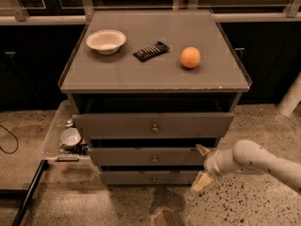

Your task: Close middle drawer

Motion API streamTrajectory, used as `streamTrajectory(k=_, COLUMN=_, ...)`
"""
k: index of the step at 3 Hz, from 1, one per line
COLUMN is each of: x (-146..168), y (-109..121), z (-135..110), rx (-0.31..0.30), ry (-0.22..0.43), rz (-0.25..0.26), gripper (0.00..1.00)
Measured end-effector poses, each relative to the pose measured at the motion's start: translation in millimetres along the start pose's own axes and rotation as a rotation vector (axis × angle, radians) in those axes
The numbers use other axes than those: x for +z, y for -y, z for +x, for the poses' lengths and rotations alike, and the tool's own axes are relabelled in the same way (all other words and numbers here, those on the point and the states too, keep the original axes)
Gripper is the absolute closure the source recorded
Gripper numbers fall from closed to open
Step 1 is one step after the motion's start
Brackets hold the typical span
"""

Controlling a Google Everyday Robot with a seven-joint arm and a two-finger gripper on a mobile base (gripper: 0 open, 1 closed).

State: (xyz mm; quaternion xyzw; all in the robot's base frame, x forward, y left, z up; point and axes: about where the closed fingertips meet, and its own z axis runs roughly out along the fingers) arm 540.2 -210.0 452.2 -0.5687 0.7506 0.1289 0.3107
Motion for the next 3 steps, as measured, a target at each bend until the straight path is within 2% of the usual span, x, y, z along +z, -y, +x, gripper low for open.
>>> streamTrajectory(k=1, x=-28, y=-24, z=-1, rx=-0.018, ry=-0.019, rz=-0.012, gripper=0.00)
streamTrajectory(k=2, x=-65, y=-35, z=-16, rx=-0.057, ry=-0.044, rz=0.022, gripper=0.00)
streamTrajectory(k=3, x=-103, y=-29, z=-42, rx=-0.117, ry=-0.027, rz=0.074, gripper=0.00)
